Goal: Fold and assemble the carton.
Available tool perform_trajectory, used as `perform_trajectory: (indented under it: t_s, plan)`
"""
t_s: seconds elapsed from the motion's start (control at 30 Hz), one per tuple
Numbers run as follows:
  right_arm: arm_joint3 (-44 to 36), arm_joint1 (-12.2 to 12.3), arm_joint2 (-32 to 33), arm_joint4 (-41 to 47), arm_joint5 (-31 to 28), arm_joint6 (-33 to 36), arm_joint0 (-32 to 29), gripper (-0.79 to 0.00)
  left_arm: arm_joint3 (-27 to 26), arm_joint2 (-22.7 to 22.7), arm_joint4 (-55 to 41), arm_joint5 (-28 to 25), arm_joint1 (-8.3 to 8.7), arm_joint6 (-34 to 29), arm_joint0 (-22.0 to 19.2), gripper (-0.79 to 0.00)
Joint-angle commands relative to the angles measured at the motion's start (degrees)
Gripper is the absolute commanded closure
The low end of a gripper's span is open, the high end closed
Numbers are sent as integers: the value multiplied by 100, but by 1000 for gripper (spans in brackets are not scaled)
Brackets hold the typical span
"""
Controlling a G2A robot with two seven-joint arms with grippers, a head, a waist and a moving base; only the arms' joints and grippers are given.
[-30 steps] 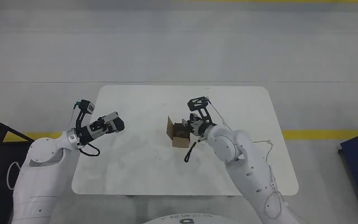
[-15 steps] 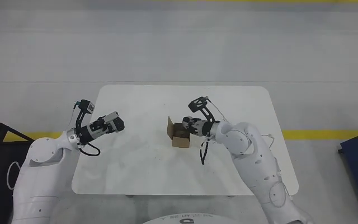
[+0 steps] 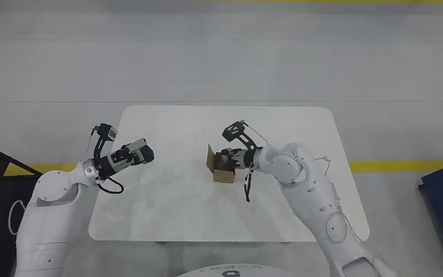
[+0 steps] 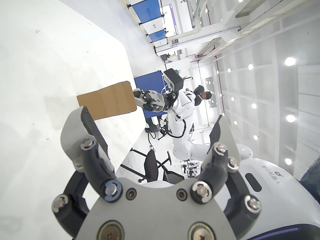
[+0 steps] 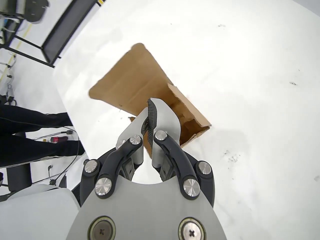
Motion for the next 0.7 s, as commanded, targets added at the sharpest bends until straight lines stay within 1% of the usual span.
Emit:
perform_trajectory:
  t_s: [0.0, 0.1, 0.27, 0.37, 0.47, 0.57, 0.67]
  plan:
    - [260, -55, -293, -69, 356, 157, 310, 0, 0, 0, 0, 0, 0, 0, 0, -785]
    - [652, -138, -616, -233, 1006, 338, 694, 0, 0, 0, 0, 0, 0, 0, 0, -785]
    - [1060, -254, -1172, -671, 1791, 873, 1127, 0, 0, 0, 0, 0, 0, 0, 0, -785]
    - [1243, -324, -1430, -712, 2039, 1147, 1300, 0, 0, 0, 0, 0, 0, 0, 0, -785]
    - [1353, -382, -1610, -744, 2262, 1227, 1397, 0, 0, 0, 0, 0, 0, 0, 0, -785]
    - [1378, -424, -1661, -672, 2501, 1223, 1454, 0, 0, 0, 0, 0, 0, 0, 0, -785]
    - [1358, -433, -1655, -622, 2539, 1196, 1456, 0, 0, 0, 0, 0, 0, 0, 0, -785]
